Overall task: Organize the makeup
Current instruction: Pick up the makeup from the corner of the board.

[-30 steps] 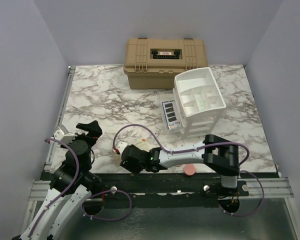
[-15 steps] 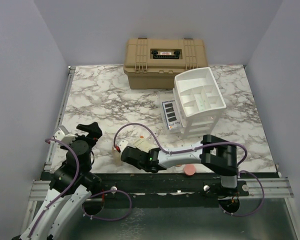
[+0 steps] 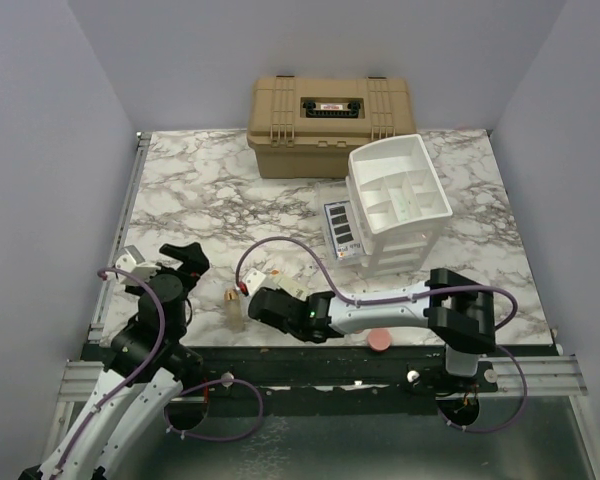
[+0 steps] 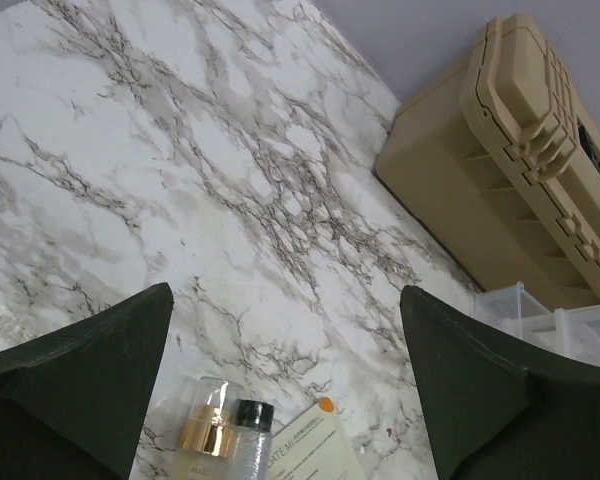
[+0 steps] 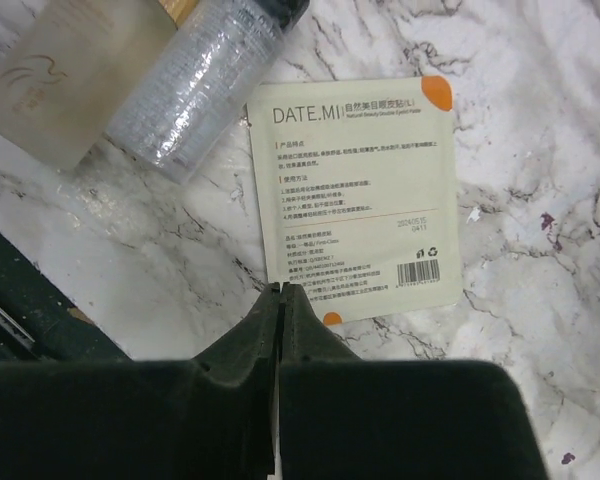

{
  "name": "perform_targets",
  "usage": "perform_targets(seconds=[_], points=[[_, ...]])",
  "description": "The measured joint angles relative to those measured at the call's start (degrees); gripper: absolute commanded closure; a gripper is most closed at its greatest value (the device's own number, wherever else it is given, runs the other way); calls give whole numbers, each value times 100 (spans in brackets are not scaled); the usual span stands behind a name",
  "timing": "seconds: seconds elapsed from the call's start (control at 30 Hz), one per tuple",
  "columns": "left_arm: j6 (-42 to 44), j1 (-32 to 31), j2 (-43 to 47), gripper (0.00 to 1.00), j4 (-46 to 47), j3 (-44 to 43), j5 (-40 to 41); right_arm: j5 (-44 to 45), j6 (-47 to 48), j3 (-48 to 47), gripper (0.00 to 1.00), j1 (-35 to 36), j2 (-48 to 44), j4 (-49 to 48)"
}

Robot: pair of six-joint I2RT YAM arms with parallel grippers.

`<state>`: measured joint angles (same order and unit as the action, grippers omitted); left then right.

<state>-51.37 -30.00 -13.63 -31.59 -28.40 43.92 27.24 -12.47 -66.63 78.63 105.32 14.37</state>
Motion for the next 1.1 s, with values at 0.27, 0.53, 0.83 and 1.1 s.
perform_targets(seconds=[0.27, 0.53, 0.83, 1.1], points=[[275, 0, -573, 1, 404, 2, -509, 15, -101, 2, 47, -160, -426, 133], [1200, 20, -1775, 1, 708, -317, -1233, -831, -870, 730, 42, -627, -979, 155], [2306, 1215, -4524, 1, 1373, -1445, -4437, -894, -2837, 780, 42, -780, -1425, 332], [3182, 1543, -6102, 3, 1316, -2201, -6854, -321, -4354, 1491, 41, -627, -1864, -26]])
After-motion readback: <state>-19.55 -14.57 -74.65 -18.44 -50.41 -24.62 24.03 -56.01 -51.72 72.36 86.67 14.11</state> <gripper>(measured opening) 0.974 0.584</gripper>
